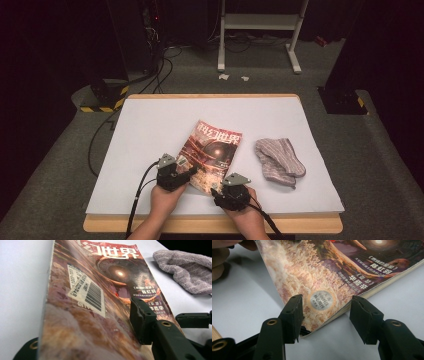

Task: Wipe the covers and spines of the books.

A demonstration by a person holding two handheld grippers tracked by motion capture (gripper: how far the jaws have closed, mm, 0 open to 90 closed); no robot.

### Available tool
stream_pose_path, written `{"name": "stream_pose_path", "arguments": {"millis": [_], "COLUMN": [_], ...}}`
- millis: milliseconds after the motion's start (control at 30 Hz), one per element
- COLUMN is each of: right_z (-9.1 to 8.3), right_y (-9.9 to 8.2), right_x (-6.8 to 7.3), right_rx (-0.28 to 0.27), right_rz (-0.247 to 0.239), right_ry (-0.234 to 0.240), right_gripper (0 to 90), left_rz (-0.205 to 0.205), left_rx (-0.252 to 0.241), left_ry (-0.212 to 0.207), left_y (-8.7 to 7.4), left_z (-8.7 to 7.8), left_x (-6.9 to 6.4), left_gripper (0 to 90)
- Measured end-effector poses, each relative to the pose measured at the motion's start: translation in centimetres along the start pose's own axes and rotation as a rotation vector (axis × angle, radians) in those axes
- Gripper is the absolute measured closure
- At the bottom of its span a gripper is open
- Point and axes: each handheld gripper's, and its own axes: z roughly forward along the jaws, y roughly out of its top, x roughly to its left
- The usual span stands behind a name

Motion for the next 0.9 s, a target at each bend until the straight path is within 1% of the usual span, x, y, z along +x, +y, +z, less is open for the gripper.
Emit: {"name": "stream_pose_path", "arguments": {"millis": [100, 200, 267, 367, 500, 600, 667, 767, 900], "right_z": [0.0, -0.1, -0.3, -0.9, -1.4, -1.7, -1.8, -2.1, -2.5], "right_y": [0.0, 0.0, 0.0, -0.1, -0.1, -0.3, -0.4, -0.5, -0.5], "right_x": [0.0, -0.2, -0.2, 0.1, -0.3, -0.8, -1.1, -1.5, -2.1], "right_rx": [-0.001, 0.002, -0.015, -0.05, -0.073, -0.081, -0.079, -0.084, -0.087], "right_rz": [-0.001, 0.0, -0.005, -0.028, -0.041, -0.042, -0.046, -0.042, -0.033], "right_ry": [0.003, 0.019, 0.036, 0.034, 0.027, 0.02, 0.022, 0.02, 0.019], "right_gripper": [44.0, 44.2, 44.6, 44.1, 42.6, 43.3, 44.1, 43.5, 42.8], "left_rz": [0.007, 0.022, 0.026, 0.033, 0.054, 0.095, 0.118, 0.16, 0.176], "left_rx": [-0.007, -0.014, -0.025, -0.048, -0.077, -0.087, -0.098, -0.137, -0.162], "left_ry": [-0.006, -0.005, -0.008, -0.006, -0.002, 0.006, 0.001, -0.013, -0.04], "left_y": [0.0, 0.1, 0.3, 0.5, 0.7, 0.8, 0.8, 0.8, 0.9], "left_z": [-0.1, -0.2, -0.4, -1.1, -2.1, -2.8, -3.3, -4.1, -5.1], "left_x": [0.0, 0.0, 0.1, 0.5, 1.2, 1.6, 1.9, 2.0, 2.5], "left_gripper": [66.3, 68.6, 70.7, 74.4, 79.3, 81.5, 81.9, 81.9, 83.0]}}
